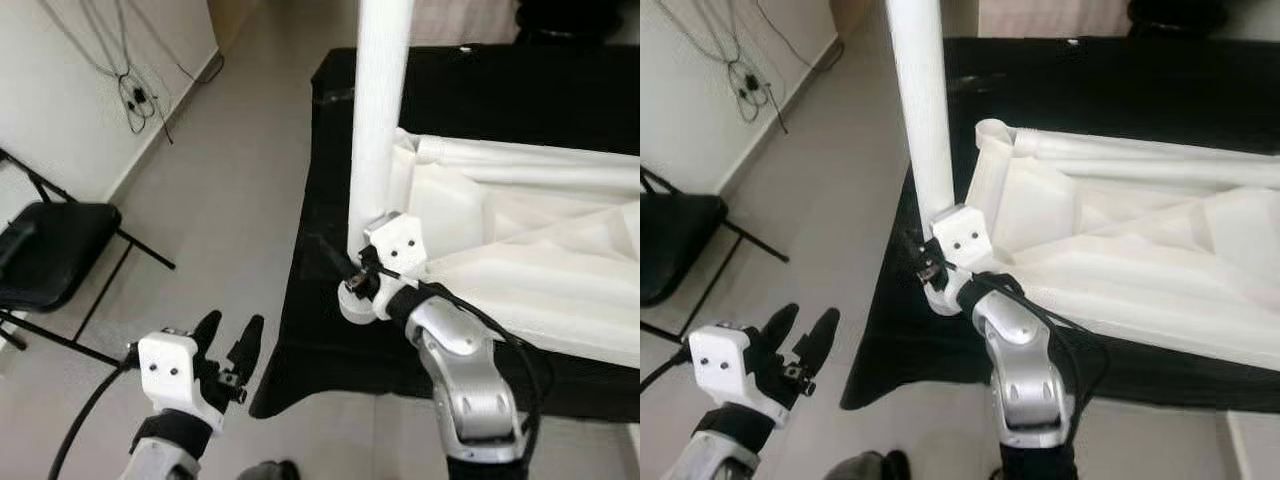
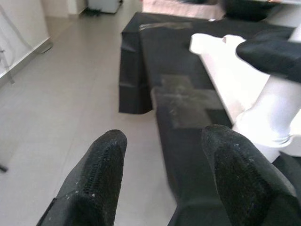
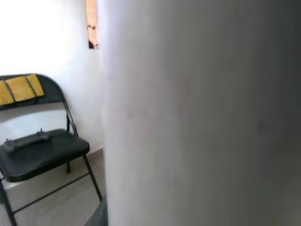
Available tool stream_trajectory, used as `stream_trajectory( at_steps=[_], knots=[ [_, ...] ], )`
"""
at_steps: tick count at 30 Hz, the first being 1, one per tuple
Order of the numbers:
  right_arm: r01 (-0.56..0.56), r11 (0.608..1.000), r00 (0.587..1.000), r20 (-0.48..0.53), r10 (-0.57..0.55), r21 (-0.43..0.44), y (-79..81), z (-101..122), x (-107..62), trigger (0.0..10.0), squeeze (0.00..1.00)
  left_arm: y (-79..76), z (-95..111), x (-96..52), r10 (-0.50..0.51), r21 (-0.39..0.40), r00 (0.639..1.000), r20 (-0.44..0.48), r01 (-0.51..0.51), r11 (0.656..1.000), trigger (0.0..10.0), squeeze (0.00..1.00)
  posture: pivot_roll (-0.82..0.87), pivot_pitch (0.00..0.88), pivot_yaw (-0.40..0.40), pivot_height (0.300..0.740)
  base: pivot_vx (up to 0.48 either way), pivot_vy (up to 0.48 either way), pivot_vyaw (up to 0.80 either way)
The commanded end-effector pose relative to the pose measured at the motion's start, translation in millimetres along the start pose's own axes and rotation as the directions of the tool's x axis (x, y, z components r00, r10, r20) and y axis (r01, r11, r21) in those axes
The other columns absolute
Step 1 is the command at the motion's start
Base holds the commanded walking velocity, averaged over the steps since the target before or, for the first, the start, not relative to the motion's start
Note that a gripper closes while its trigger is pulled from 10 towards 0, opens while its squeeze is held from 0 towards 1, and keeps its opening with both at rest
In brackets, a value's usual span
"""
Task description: Building children table
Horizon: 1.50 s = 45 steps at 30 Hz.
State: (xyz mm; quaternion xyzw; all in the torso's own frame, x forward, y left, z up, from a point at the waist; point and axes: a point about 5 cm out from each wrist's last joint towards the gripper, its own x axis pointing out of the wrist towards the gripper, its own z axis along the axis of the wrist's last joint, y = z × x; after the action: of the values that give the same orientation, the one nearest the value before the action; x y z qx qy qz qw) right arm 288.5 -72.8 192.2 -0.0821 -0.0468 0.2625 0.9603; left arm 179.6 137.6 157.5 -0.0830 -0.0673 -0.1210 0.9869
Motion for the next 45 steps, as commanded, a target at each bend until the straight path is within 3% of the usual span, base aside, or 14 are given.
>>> stream_trajectory(
  at_steps=[1, 2, 3, 8, 9, 13, 16, 17, 22, 30, 31, 32, 36, 45],
  knots=[
    [-0.002, 1.000, 0.993, -0.115, 0.004, 0.018, 8.2, -22, 3.9, 0.0, 0.00, 2.4, -5, -2.0, 0.003, -0.004, 1.000, -0.020, -0.003, 1.000, 10.0, 0.00, 0.11, 0.166, 0.016, 0.740, 0.000, 0.000, 0.00],
    [-0.013, 1.000, 0.993, -0.118, 0.016, 0.024, 9.7, -22, 4.6, 0.0, 0.00, 2.5, -5, -2.0, 0.004, -0.004, 1.000, -0.020, -0.004, 1.000, 10.0, 0.00, 0.11, 0.166, 0.016, 0.740, 0.000, 0.000, 0.00],
    [-0.040, 0.998, 0.992, -0.119, 0.045, 0.051, 15.6, -18, 5.1, 10.0, 0.00, 3.2, -4, -2.3, 0.010, -0.002, 1.000, -0.017, -0.010, 1.000, 10.0, 0.00, 0.11, 0.169, 0.014, 0.740, 0.000, 0.000, 0.00],
    [-0.099, 0.986, 0.989, -0.092, 0.111, 0.132, 26.9, -10, 5.2, 10.0, 0.00, 4.0, -3, -3.1, 0.020, 0.001, 1.000, -0.013, -0.020, 1.000, 10.0, 0.00, 0.11, 0.173, 0.015, 0.740, 0.000, 0.000, 0.00],
    [-0.195, 0.966, 0.978, -0.043, 0.205, 0.168, 30.1, -4, 7.2, 10.0, 1.00, 3.9, -3, -3.1, 0.020, 0.000, 1.000, -0.013, -0.020, 1.000, 10.0, 0.00, 0.11, 0.178, 0.015, 0.740, 0.000, 0.000, 0.00],
    [-0.460, 0.881, 0.886, 0.115, 0.449, 0.111, 24.5, 19, 13.3, 10.0, 1.00, 2.6, -2, -3.6, 0.012, -0.005, 1.000, -0.016, -0.012, 1.000, 10.0, 0.00, 0.12, 0.186, 0.022, 0.740, 0.000, 0.000, 0.00],
    [-0.568, 0.823, 0.819, 0.110, 0.563, 0.015, 14.4, 20, 18.4, 10.0, 1.00, 1.4, -2, -4.0, 0.007, -0.008, 1.000, -0.017, -0.007, 1.000, 10.0, 0.00, 0.13, 0.192, 0.022, 0.740, 0.000, 0.000, 0.00],
    [-0.628, 0.777, 0.774, 0.074, 0.629, -0.039, 7.9, 18, 20.8, 10.0, 0.00, 0.6, -2, -4.8, 0.005, -0.009, 1.000, -0.019, -0.005, 1.000, 10.0, 0.00, 0.13, 0.197, 0.020, 0.740, 0.000, 0.000, 0.00],
    [-0.757, 0.649, 0.652, -0.024, 0.758, -0.076, -16.6, 12, 29.5, 10.0, 0.00, -3.1, 0, -9.9, 0.002, -0.011, 1.000, -0.022, -0.002, 1.000, 10.0, 0.00, 0.15, 0.212, 0.022, 0.740, 0.000, 0.000, 0.00],
    [-0.829, 0.557, 0.559, -0.033, 0.829, -0.043, -30.5, 19, 45.3, 10.0, 0.00, -7.3, 2, -16.0, -0.007, -0.011, 0.999, -0.035, 0.006, 1.000, 10.0, 0.00, 0.17, 0.238, 0.028, 0.740, 0.000, 0.000, 0.00],
    [-0.851, 0.523, 0.524, -0.038, 0.851, -0.034, -31.1, 18, 45.7, 4.1, 0.00, -8.0, 2, -17.0, -0.008, -0.012, 0.999, -0.037, 0.007, 1.000, 10.0, 0.00, 0.16, 0.241, 0.022, 0.740, 0.000, 0.000, 0.00],
    [-0.869, 0.494, 0.494, -0.033, 0.869, -0.015, -31.4, 18, 46.2, 0.0, 0.00, -8.5, 2, -17.6, -0.009, -0.013, 0.999, -0.040, 0.008, 1.000, 10.0, 0.00, 0.16, 0.241, 0.022, 0.740, 0.000, 0.000, 0.00],
    [-0.899, 0.438, 0.437, -0.023, 0.899, 0.003, -33.5, 18, 48.5, 0.0, 0.00, -9.6, 2, -18.8, -0.008, -0.014, 0.999, -0.043, 0.007, 1.000, 10.0, 0.00, 0.16, 0.243, 0.018, 0.740, 0.000, 0.000, 0.00],
    [-0.897, 0.442, 0.442, 0.012, 0.897, 0.001, -37.1, 19, 47.5, 0.0, 0.00, -10.1, 1, -18.2, -0.008, -0.016, 0.999, -0.044, 0.008, 1.000, 10.0, 0.00, 0.14, 0.234, 0.020, 0.740, 0.000, 0.000, 0.00]
  ],
)
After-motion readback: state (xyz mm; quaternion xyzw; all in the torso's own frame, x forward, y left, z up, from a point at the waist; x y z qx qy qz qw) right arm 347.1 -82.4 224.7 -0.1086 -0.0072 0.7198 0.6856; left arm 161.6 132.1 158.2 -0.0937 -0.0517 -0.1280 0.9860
